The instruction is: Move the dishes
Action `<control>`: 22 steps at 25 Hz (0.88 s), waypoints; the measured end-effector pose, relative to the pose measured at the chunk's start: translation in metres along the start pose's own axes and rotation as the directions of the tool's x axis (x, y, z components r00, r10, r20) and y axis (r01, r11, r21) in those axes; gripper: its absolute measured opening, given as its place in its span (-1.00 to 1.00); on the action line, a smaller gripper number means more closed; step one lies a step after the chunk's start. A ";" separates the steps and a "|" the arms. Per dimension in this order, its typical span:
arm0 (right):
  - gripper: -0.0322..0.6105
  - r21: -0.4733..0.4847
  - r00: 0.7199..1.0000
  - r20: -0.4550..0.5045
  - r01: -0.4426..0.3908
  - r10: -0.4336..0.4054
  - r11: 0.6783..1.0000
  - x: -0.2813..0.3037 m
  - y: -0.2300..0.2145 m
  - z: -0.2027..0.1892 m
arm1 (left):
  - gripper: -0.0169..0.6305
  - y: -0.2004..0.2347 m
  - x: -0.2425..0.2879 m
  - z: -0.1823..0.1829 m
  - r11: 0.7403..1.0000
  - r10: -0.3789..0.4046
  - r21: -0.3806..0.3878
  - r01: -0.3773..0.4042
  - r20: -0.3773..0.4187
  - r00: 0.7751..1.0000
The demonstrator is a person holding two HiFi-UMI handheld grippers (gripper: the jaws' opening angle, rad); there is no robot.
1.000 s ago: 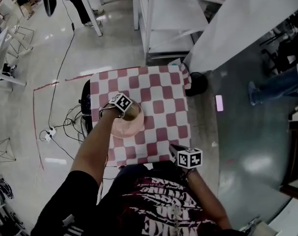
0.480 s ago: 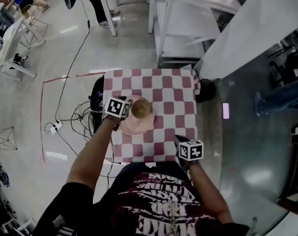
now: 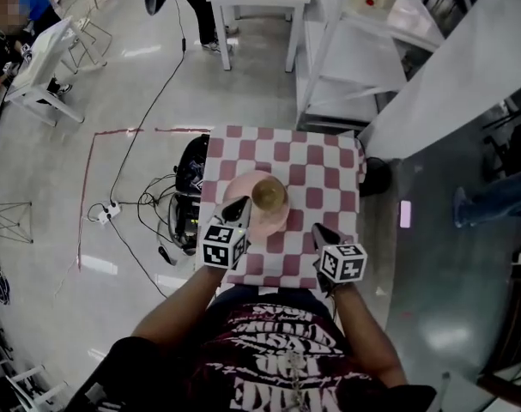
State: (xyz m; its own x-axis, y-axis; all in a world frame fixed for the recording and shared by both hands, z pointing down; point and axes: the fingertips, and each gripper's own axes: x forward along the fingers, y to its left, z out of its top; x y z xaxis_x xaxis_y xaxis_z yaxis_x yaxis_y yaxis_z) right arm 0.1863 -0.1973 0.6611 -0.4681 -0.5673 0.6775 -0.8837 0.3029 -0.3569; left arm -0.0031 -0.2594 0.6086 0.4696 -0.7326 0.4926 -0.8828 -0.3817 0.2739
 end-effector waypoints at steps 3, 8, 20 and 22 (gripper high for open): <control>-0.79 -0.024 0.998 0.052 -0.023 0.024 0.999 -0.009 0.016 0.017 | -0.86 0.006 -0.019 0.019 1.000 0.025 -0.011 -0.024 0.068 0.997; -0.79 -0.108 0.981 0.191 -0.021 0.042 0.994 -0.043 0.045 0.052 | -0.86 0.005 -0.052 0.057 1.000 0.007 -0.023 -0.003 0.154 0.988; -0.79 -0.242 0.935 0.351 0.037 0.052 0.970 -0.078 0.114 0.113 | -0.86 -0.038 -0.076 0.089 0.991 -0.092 0.114 0.071 0.192 0.977; -0.79 -0.244 0.934 0.354 0.051 0.040 0.968 -0.079 0.117 0.114 | -0.86 -0.038 -0.078 0.085 0.990 -0.100 0.116 0.079 0.186 0.977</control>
State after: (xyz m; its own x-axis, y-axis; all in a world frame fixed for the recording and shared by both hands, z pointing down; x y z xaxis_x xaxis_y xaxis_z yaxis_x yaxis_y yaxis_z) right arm 0.1194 -0.2042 0.4918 -0.4737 -0.7891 0.3910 -0.8790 0.4514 -0.1539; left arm -0.0078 -0.2358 0.4893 0.5451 -0.7827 0.3005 -0.8382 -0.5013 0.2146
